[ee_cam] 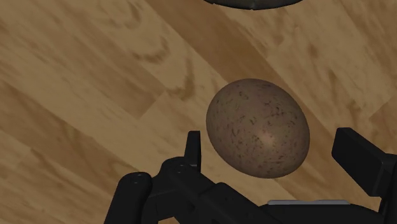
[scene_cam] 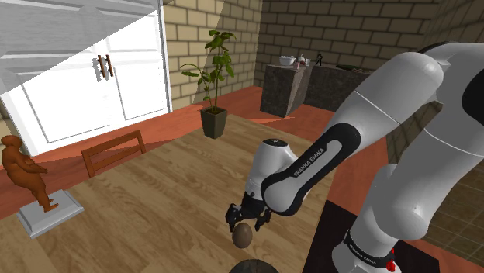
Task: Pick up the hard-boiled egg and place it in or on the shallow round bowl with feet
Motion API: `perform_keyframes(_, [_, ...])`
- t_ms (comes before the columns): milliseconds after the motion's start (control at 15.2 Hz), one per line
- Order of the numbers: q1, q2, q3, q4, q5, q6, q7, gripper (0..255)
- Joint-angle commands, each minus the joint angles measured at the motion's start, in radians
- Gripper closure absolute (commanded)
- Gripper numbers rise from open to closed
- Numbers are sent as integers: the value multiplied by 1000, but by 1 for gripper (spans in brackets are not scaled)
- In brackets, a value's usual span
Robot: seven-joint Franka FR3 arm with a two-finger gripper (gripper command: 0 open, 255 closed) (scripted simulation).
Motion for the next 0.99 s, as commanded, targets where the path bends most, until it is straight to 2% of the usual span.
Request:
perform_keyframes(0, [0,2,0,0,0,2,0,0])
perform_keyframes(198, [0,2,0,0,0,2,0,0])
perform_keyframes(264, [0,2,0,0,0,2,0,255])
perform_keyframes(858, [0,2,0,0,0,2,0,255])
perform_keyframes(924, [-1,-18,-1,1,-4,-19,5,255])
